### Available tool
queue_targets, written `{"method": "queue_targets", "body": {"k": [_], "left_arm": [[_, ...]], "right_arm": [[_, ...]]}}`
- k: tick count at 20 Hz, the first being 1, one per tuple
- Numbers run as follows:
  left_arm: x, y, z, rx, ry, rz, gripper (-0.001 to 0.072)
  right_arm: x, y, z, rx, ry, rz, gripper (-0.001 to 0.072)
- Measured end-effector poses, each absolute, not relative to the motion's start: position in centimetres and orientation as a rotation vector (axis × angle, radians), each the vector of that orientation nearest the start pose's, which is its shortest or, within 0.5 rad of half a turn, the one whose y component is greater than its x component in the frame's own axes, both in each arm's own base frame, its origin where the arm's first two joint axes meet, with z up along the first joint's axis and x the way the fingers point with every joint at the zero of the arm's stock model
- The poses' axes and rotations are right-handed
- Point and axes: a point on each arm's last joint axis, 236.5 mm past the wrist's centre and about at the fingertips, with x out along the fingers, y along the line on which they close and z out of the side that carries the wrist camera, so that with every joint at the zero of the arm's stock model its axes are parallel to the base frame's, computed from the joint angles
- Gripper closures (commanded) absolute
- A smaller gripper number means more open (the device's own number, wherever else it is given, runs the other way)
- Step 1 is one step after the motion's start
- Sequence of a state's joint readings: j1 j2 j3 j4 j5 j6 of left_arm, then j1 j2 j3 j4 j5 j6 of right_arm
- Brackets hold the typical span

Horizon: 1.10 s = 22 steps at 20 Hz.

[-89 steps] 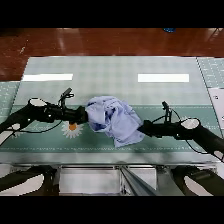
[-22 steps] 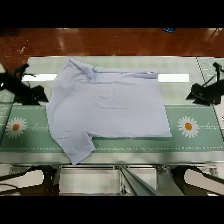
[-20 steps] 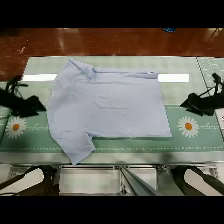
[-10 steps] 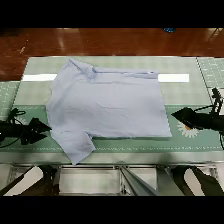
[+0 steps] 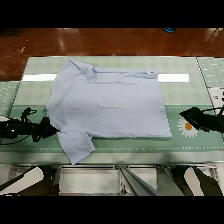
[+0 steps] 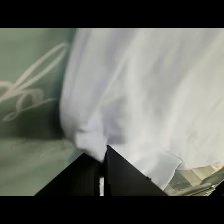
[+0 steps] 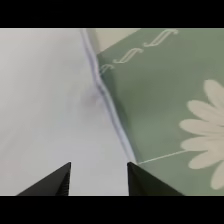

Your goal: Fold the shirts.

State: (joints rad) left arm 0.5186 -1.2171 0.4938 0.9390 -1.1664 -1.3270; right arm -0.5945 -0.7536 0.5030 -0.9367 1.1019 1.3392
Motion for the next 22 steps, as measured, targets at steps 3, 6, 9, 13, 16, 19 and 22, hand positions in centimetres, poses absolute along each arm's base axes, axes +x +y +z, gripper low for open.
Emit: {"method": "queue_targets", "body": {"k": [3, 6, 9, 13, 16, 19, 22], "left_arm": [[23.0, -2.2, -11.4, -0.917, 1.531, -0.031, 0.0691], [23.6, -2.0, -11.3, -0.889, 1.514, -0.037, 0.0692], [23.9, -2.0, -11.3, -0.876, 1.508, -0.042, 0.0692], [24.0, -1.9, -11.3, -0.869, 1.504, -0.044, 0.0692], [24.0, -1.9, -11.3, -0.868, 1.502, -0.043, 0.0691], [24.1, -2.1, -11.3, -0.862, 1.504, -0.049, 0.0691], [24.5, -2.7, -11.1, -0.843, 1.497, -0.071, 0.0692]], "right_arm": [[23.4, -2.8, -3.9, 0.817, 1.156, -0.129, 0.0304], [20.9, -0.7, -6.1, 0.889, 1.266, -0.11, 0.0304], [19.7, 0.6, -7.3, 0.948, 1.325, -0.091, 0.0305], [19.0, 2.3, -8.8, 0.979, 1.416, -0.049, 0.0305], [20.1, 3.3, -9.9, 0.993, 1.42, -0.036, 0.0305], [22.5, 4.1, -10.4, 1.037, 1.371, -0.038, 0.0591], [25.2, 5.3, -9.7, 1.012, 1.321, 0.03, 0.0692]]}}
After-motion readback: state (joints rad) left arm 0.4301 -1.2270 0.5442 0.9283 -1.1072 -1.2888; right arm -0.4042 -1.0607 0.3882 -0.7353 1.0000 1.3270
